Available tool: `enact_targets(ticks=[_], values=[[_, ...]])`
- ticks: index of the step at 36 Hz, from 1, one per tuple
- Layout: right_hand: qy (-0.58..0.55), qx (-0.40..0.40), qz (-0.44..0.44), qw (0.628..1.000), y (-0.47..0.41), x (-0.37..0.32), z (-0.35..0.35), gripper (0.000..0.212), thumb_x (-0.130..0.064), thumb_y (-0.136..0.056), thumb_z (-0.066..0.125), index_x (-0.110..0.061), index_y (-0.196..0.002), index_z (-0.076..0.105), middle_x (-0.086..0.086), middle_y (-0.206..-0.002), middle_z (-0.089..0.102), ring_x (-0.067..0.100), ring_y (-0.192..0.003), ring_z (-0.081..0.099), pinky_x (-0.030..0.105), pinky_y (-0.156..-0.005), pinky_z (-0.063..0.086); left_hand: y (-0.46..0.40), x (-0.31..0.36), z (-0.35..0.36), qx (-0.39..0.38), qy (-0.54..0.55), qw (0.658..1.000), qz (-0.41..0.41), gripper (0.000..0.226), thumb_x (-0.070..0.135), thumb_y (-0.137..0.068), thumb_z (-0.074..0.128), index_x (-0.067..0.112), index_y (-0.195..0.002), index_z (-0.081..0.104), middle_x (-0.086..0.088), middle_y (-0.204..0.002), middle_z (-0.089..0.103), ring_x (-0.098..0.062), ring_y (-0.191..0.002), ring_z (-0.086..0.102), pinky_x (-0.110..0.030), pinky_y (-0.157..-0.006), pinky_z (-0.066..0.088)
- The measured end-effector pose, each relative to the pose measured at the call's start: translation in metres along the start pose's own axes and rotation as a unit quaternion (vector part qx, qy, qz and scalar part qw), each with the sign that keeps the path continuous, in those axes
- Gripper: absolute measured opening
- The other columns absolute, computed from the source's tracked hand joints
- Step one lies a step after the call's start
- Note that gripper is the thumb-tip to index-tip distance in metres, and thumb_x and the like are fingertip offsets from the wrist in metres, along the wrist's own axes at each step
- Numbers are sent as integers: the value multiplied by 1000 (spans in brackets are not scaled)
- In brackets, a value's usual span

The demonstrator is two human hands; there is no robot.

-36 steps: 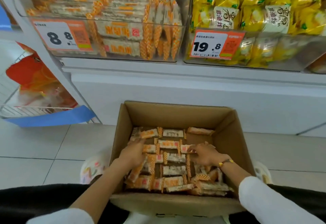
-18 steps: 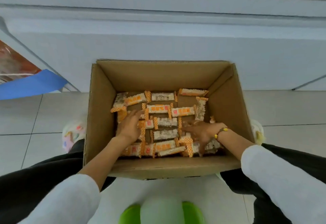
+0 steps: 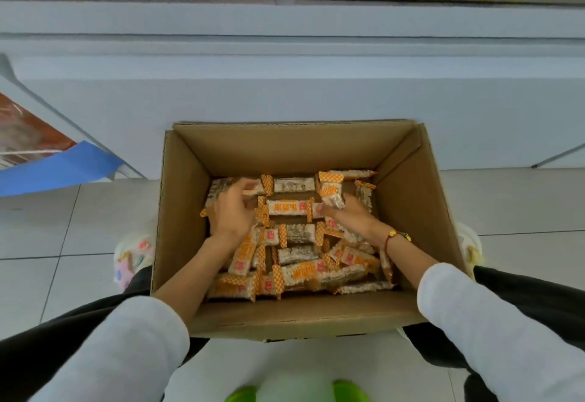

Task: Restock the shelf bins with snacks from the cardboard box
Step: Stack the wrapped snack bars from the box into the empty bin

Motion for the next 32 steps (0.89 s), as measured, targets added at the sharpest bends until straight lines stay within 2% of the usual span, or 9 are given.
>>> enact_targets(ticks=[5, 8, 12, 14, 17, 23, 27, 30, 32], values=[[-119, 6, 27, 993, -3, 5, -3, 99, -51, -85, 64, -10, -153, 6, 7, -160, 16, 28, -144, 22, 39, -111, 28, 7, -8, 0, -198, -208, 955, -68, 47, 38, -95, 54, 13, -134, 44, -9, -145, 37, -31, -119, 51, -39, -85, 47], [-175, -27, 49, 983, -3, 5, -5, 104, -63, -82, 59, -14, -154, 2, 6, -160, 12, 29, -146, 16, 49, -114, 22, 18, -8, 9, -220, -303, 925, -60, 62, 52, -91, 54, 10, -134, 43, -9, -146, 35, -27, -116, 54, -36, -85, 48], [-205, -36, 44, 977, -1, 0, -8, 58, -38, -93, 55, -13, -143, 38, -1, -142, 41, 24, -135, 35, 27, -94, 38, 23, 3, 20, -253, -435, 863, -29, 58, 36, -93, 58, 7, -137, 36, -10, -136, 47, -22, -122, 50, -30, -92, 48], [-219, -46, 45, 974, 9, -8, -11, 33, -25, -95, 49, -15, -127, 50, -5, -103, 55, 20, -96, 55, 19, -66, 41, 21, 4, 23, -267, -479, 836, -23, 40, 21, -95, 52, 10, -134, 45, -6, -131, 53, -20, -118, 54, -29, -91, 50], [-212, -62, 56, 974, 9, -13, -6, 42, -40, -83, 58, -18, -118, 51, 3, -104, 59, 20, -92, 56, 31, -79, 49, 26, 2, 23, -313, -500, 807, -30, 32, 16, -98, 44, 12, -129, 53, -5, -128, 56, -21, -116, 55, -29, -87, 54], [-177, -92, 40, 979, 26, -23, -6, 73, -38, -89, 65, -16, -148, 29, 2, -146, 43, 24, -134, 40, 46, -111, 31, 32, -6, 13, -242, -444, 863, -16, 28, 12, -97, 48, 17, -123, 56, -1, -125, 59, -17, -115, 57, -27, -80, 48], [-166, -83, 14, 983, 39, -24, -11, 63, -54, -83, 65, -21, -135, 50, 0, -136, 55, 21, -127, 48, 45, -111, 32, 32, 2, -4, -250, -370, 895, 10, 21, 18, -96, 50, 17, -116, 55, -4, -121, 59, -21, -113, 57, -30, -79, 46], [-155, -78, -22, 985, 50, -33, -13, 45, -52, -90, 55, -22, -123, 59, -4, -120, 66, 12, -108, 59, 23, -80, 42, 25, 20, -17, -254, -174, 952, -10, 16, 27, -95, 50, 18, -82, 53, -4, -84, 61, -26, -88, 62, -29, -64, 41], [-166, -63, -37, 983, 54, -38, -15, 49, -51, -85, 59, -20, -123, 61, -4, -117, 69, 13, -109, 62, 30, -93, 44, 22, 40, -26, -259, 17, 965, -44, 14, 23, -97, 48, 15, -89, 56, -9, -79, 62, -30, -79, 62, -32, -64, 46]])
Point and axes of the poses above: each hand's wrist, its own y-axis away from the middle knuckle, its own z-axis out of the palm, x = y × z, the point moved 1 cm from there along -y, towards the middle knuckle
